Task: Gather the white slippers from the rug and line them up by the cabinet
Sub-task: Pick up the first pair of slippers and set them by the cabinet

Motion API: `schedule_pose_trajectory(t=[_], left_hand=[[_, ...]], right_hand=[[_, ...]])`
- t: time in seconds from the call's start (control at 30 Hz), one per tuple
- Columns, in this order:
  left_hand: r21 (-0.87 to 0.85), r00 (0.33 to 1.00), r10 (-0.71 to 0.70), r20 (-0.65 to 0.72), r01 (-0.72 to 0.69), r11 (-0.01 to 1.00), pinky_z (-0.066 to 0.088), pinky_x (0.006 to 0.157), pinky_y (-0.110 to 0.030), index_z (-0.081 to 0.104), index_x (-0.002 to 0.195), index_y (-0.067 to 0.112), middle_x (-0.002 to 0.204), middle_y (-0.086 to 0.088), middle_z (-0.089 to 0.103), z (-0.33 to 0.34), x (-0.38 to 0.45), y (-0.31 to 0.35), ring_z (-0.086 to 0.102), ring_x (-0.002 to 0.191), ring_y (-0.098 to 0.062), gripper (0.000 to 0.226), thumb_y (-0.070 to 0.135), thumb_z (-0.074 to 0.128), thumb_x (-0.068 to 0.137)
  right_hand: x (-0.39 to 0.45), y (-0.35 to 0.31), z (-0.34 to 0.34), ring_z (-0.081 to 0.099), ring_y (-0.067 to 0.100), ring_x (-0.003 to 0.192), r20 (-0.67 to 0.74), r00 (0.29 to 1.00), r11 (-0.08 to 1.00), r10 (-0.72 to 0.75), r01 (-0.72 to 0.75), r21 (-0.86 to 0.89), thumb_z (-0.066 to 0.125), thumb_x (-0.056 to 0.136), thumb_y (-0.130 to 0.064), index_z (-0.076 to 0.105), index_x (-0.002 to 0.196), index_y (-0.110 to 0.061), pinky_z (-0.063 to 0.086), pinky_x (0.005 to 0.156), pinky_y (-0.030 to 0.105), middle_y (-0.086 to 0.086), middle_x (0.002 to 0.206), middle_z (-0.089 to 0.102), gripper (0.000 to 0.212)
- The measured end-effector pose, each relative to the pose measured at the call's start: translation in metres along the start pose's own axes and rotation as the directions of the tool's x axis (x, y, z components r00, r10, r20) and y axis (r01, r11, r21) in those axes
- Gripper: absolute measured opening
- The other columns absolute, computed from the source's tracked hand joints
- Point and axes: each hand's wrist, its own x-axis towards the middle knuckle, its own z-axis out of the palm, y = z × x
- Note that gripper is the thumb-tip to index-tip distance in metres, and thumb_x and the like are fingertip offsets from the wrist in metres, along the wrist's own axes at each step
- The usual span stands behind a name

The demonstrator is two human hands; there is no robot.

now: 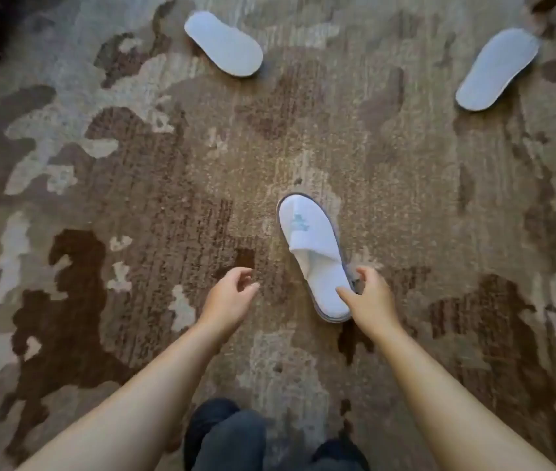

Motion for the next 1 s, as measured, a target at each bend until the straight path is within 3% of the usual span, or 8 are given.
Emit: schedule_pose_trajectory(t=[0.17, 0.27, 0.4, 0.5, 0.63, 0.77, 0.9, 1.0], left_hand=[[0.054, 0.996, 0.069, 0.060, -0.073, 0.996, 0.040, 0.084, -0.026, 0.051, 0.116, 0.011, 0.118, -0.011, 0.060, 0.044, 0.079, -0.052, 0.054, 0.104, -0.019, 0.032, 0.018, 0.054, 0.084], [0.031, 0.991, 0.088, 0.101, -0.091, 0.995, 0.039, 0.088, -0.026, 0.050, 0.117, 0.011, 0.119, -0.010, 0.058, 0.059, 0.094, -0.059, 0.053, 0.105, -0.017, 0.033, 0.018, 0.053, 0.085], [-0.035, 0.983, 0.062, 0.174, -0.057, 0.998, 0.042, 0.092, -0.032, 0.046, 0.121, 0.010, 0.123, -0.012, 0.055, 0.072, 0.087, -0.051, 0.052, 0.106, -0.019, 0.040, 0.021, 0.055, 0.084], [-0.125, 0.964, -0.013, 0.267, 0.048, 0.991, 0.045, 0.093, -0.039, 0.038, 0.128, 0.009, 0.129, -0.013, 0.050, 0.088, 0.078, -0.032, 0.050, 0.115, -0.027, 0.052, 0.028, 0.055, 0.084], [-0.441, 0.930, 0.075, 0.360, 0.098, 0.892, 0.052, 0.081, -0.040, 0.051, 0.111, 0.006, 0.113, -0.015, 0.061, 0.106, 0.070, 0.014, 0.061, 0.097, -0.029, 0.033, 0.014, 0.059, 0.080], [-0.555, 0.899, 0.246, 0.362, -0.004, 0.832, 0.051, 0.085, -0.042, 0.049, 0.113, 0.001, 0.113, -0.018, 0.060, 0.121, 0.059, 0.065, 0.059, 0.100, -0.030, 0.035, 0.004, 0.057, 0.079], [-0.458, 0.845, 0.317, 0.431, -0.098, 0.884, 0.048, 0.091, -0.050, 0.046, 0.116, 0.004, 0.120, -0.017, 0.058, 0.147, 0.031, 0.102, 0.057, 0.106, -0.031, 0.040, 0.008, 0.060, 0.079], [-0.378, 0.797, 0.338, 0.501, -0.150, 0.914, 0.051, 0.078, -0.038, 0.047, 0.114, 0.010, 0.116, -0.010, 0.058, 0.181, 0.007, 0.112, 0.057, 0.099, -0.023, 0.037, 0.012, 0.061, 0.079]], right_hand=[[0.062, 0.055, 0.068, 0.030, 0.032, 0.129, -0.090, 0.993, 0.988, 0.074, -0.085, -0.128, 0.072, 0.069, -0.032, 0.024, 0.134, -0.010, 0.032, 0.102, 0.043, 0.015, 0.141, 0.034, 0.083], [0.072, 0.070, 0.083, 0.030, 0.034, 0.127, -0.180, 0.983, 0.971, 0.037, -0.078, -0.225, 0.076, 0.064, -0.031, 0.022, 0.135, -0.010, 0.032, 0.103, 0.044, 0.016, 0.140, 0.032, 0.092], [0.065, 0.066, 0.075, 0.051, 0.027, 0.105, -0.097, 0.991, 0.989, 0.097, -0.085, 0.123, 0.072, 0.070, -0.017, 0.039, 0.124, -0.008, 0.040, 0.081, 0.033, 0.016, 0.126, 0.052, 0.064], [0.055, 0.058, 0.060, 0.053, 0.017, 0.086, -0.114, 0.992, 0.934, 0.057, -0.013, 0.357, 0.065, 0.076, -0.009, 0.051, 0.113, -0.005, 0.042, 0.070, 0.025, 0.015, 0.109, 0.061, 0.039], [0.047, 0.044, 0.039, 0.056, 0.005, 0.073, -0.149, 0.989, 0.831, -0.001, 0.084, 0.549, 0.061, 0.078, -0.004, 0.051, 0.100, -0.014, 0.046, 0.053, 0.004, -0.001, 0.088, 0.060, 0.027], [0.032, 0.035, -0.005, 0.057, 0.010, 0.080, -0.288, 0.957, 0.811, 0.030, 0.145, 0.567, 0.058, 0.081, -0.008, 0.052, 0.107, -0.013, 0.048, 0.064, 0.013, 0.001, 0.092, 0.059, 0.027], [-0.014, 0.062, -0.074, 0.049, 0.002, 0.079, -0.456, 0.881, 0.886, 0.128, 0.105, 0.452, 0.057, 0.083, -0.009, 0.048, 0.117, -0.008, 0.037, 0.062, -0.004, 0.000, 0.091, 0.052, 0.035], [-0.053, 0.105, -0.125, 0.050, 0.013, 0.087, -0.558, 0.790, 0.912, 0.255, -0.004, 0.410, 0.056, 0.083, -0.011, 0.049, 0.115, -0.011, 0.039, 0.075, 0.014, 0.003, 0.096, 0.053, 0.032]])
